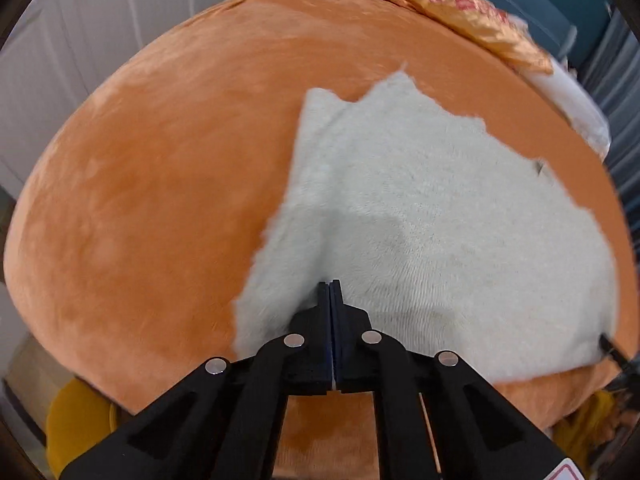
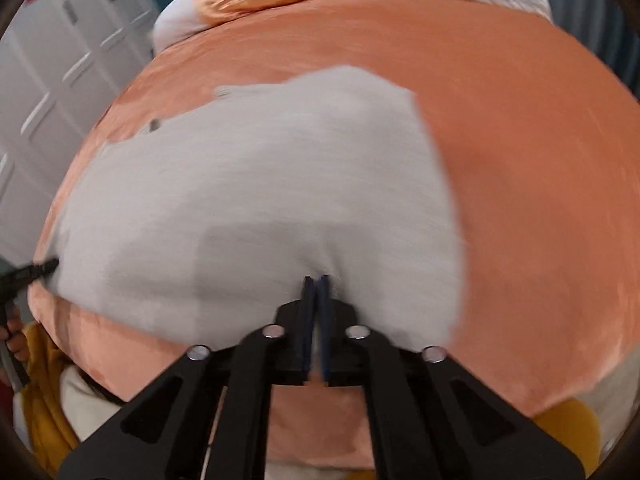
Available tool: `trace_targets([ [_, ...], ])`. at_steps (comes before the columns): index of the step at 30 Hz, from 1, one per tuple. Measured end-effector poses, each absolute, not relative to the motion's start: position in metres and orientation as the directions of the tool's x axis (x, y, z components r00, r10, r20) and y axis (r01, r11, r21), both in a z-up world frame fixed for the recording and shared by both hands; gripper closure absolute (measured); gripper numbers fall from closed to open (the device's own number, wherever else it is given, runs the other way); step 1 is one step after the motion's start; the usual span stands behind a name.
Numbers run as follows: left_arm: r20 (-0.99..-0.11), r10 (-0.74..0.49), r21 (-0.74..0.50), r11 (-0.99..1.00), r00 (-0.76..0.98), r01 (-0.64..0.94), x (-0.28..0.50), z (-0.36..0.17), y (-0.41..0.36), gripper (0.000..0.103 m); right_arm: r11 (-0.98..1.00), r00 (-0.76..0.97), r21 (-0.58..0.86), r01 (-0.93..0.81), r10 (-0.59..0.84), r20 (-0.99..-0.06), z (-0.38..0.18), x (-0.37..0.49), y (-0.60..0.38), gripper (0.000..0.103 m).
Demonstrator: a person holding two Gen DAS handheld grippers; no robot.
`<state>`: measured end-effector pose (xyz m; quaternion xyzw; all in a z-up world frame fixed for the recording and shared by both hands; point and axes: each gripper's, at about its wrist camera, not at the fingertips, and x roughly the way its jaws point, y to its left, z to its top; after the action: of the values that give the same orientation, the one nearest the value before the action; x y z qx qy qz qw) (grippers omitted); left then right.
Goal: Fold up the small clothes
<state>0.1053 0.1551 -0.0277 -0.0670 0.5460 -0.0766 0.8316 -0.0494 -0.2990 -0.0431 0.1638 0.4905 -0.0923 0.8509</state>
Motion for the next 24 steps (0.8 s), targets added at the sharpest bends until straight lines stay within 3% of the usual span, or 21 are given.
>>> trace_targets([
  [2, -0.89, -0.203, -0.214, 0.977, 0.409, 0.019, 0.098, -0.018, 0.16, 0.095, 0.911, 0.531, 0.2, 0.361, -0.024, -0.847, -0.03, -0.057, -0.305, 0.097],
  [3, -0.881, -0.197, -0.219, 0.976, 0.43, -0.001, 0.095, -0.011, 0.162, 0.086, 0.893, 0.555, 0.226, 0.389, -0.031, -0.831, -0.021, -0.059, -0.311, 0.081],
  [4, -0.872, -0.197, -0.227, 0.974, 0.448, -0.013, 0.092, -0.006, 0.161, 0.067, 0.874, 0.579, 0.261, 0.409, -0.028, -0.815, -0.016, -0.065, -0.314, 0.074],
  [5, -0.861, -0.198, -0.237, 0.971, 0.468, -0.025, 0.092, -0.002, 0.163, 0.054, 0.851, 0.6, 0.293, 0.435, -0.032, -0.799, -0.015, -0.068, -0.318, 0.058],
  [6, -0.855, -0.155, -0.214, 0.975, 0.494, -0.063, 0.091, 0.0, 0.166, 0.031, 0.841, 0.603, 0.301, 0.45, -0.038, -0.797, -0.017, -0.068, -0.32, 0.056],
  [7, -0.856, -0.132, -0.2, 0.976, 0.5, -0.085, 0.096, -0.002, 0.167, 0.031, 0.836, 0.592, 0.299, 0.46, -0.037, -0.805, -0.022, -0.066, -0.322, 0.056],
  [12, -0.889, -0.213, -0.288, 0.948, 0.404, -0.134, 0.11, -0.028, 0.172, 0.034, 0.833, 0.541, 0.301, 0.464, 0.003, -0.841, -0.045, -0.058, -0.327, 0.057],
  [13, -0.891, -0.234, -0.303, 0.945, 0.389, -0.124, 0.114, -0.03, 0.172, 0.058, 0.833, 0.538, 0.299, 0.466, 0.002, -0.843, -0.046, -0.054, -0.327, 0.063],
  [15, -0.901, -0.222, -0.278, 0.955, 0.374, -0.103, 0.111, -0.028, 0.17, 0.08, 0.824, 0.561, 0.328, 0.462, 0.014, -0.827, -0.037, -0.054, -0.331, 0.095],
  [17, -0.889, -0.236, -0.292, 0.952, 0.393, -0.089, 0.106, -0.016, 0.177, 0.093, 0.807, 0.629, 0.379, 0.453, 0.012, -0.777, -0.011, -0.074, -0.342, 0.097],
  [20, -0.882, -0.246, -0.303, 0.949, 0.402, -0.083, 0.098, -0.002, 0.196, 0.095, 0.821, 0.641, 0.335, 0.462, -0.048, -0.766, 0.015, -0.089, -0.35, 0.099],
  [24, -0.922, -0.21, -0.253, 0.963, 0.324, -0.095, 0.086, -0.026, 0.203, 0.094, 0.806, 0.496, 0.265, 0.529, -0.04, -0.867, -0.027, -0.102, -0.363, 0.101],
])
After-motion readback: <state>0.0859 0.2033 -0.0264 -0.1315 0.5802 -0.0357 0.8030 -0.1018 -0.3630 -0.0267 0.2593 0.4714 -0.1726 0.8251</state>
